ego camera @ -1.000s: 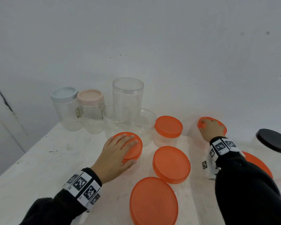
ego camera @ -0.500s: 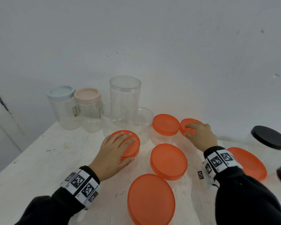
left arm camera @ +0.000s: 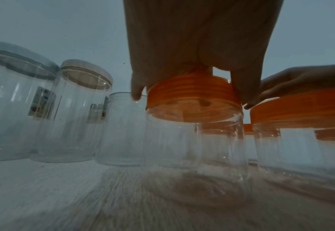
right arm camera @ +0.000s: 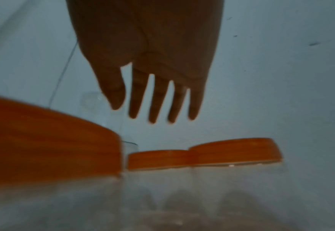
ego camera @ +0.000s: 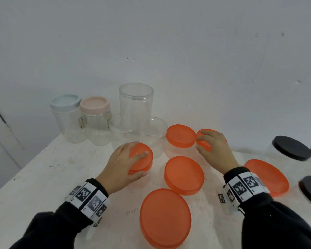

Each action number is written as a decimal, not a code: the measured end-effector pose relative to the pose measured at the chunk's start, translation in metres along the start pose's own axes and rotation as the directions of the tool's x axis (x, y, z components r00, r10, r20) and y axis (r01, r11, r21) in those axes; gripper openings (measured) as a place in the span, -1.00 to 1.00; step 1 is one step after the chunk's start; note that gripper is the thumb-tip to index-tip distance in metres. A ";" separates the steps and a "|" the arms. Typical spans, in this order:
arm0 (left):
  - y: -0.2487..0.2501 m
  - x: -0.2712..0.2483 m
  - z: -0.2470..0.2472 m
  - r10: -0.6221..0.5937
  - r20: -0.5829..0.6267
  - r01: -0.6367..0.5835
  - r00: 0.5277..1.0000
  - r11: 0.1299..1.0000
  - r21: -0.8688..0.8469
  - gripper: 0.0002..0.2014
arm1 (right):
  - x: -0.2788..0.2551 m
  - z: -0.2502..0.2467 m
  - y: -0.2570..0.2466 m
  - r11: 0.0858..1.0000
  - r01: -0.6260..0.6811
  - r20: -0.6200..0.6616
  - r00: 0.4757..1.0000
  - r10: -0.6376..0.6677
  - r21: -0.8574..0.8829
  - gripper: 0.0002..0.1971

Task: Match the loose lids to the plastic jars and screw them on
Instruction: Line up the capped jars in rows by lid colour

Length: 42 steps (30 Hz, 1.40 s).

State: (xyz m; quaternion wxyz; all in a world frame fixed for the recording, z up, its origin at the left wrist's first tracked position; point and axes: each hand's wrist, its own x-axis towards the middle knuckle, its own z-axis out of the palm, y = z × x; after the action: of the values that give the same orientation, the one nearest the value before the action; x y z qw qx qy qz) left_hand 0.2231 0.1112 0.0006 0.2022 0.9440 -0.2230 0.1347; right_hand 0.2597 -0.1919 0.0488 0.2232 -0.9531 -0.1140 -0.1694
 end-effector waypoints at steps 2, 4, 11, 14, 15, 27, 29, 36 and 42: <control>0.002 0.005 -0.010 -0.123 0.130 0.130 0.984 0.990 -0.045 -0.16 | -0.014 -0.007 -0.022 0.966 0.115 0.112 0.983 -0.144 0.233 -0.77; 0.006 0.008 -0.017 -0.190 0.233 0.209 0.954 0.976 -0.061 -0.08 | -0.029 -0.008 -0.036 0.925 0.143 0.327 0.907 -0.265 0.353 -0.74; 0.014 0.016 -0.029 -0.223 0.277 0.251 0.935 0.966 -0.069 -0.06 | -0.052 -0.002 -0.029 0.973 0.212 0.365 0.902 -0.230 0.089 -0.68; 0.027 0.018 -0.044 -0.070 0.185 0.109 0.980 0.971 -0.212 -0.18 | -0.060 -0.008 -0.019 0.985 0.147 0.319 0.941 -0.111 -0.090 -0.63; 0.034 0.022 -0.051 -0.019 0.135 0.054 0.991 0.965 -0.256 -0.22 | -0.062 -0.011 -0.016 0.985 0.120 0.301 0.951 -0.077 -0.125 -0.60; 0.093 0.140 -0.064 0.108 -0.050 -0.116 0.993 0.971 -0.207 -0.23 | -0.079 -0.032 -0.007 0.984 -0.036 0.326 0.941 0.092 -0.174 -0.47; 0.092 0.151 -0.058 0.103 -0.021 -0.105 0.994 0.979 -0.172 -0.24 | -0.081 -0.035 -0.004 0.986 -0.059 0.355 0.928 0.111 -0.153 -0.43; 0.092 0.166 -0.043 0.101 0.064 -0.095 0.993 0.991 -0.095 -0.23 | -0.088 -0.037 0.006 0.987 -0.152 0.446 0.888 0.113 0.052 -0.25; 0.102 0.176 -0.036 0.146 0.212 -0.147 0.966 0.989 -0.011 -0.24 | -0.089 -0.036 0.013 0.984 -0.164 0.476 0.873 0.110 0.073 -0.13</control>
State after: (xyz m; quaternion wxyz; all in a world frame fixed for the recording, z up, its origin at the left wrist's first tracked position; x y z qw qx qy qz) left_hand 0.3206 -0.0206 0.1258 0.1647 0.9344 -0.3121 0.0480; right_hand 0.1720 -0.2324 0.0406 0.2532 -0.9574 -0.1060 0.0893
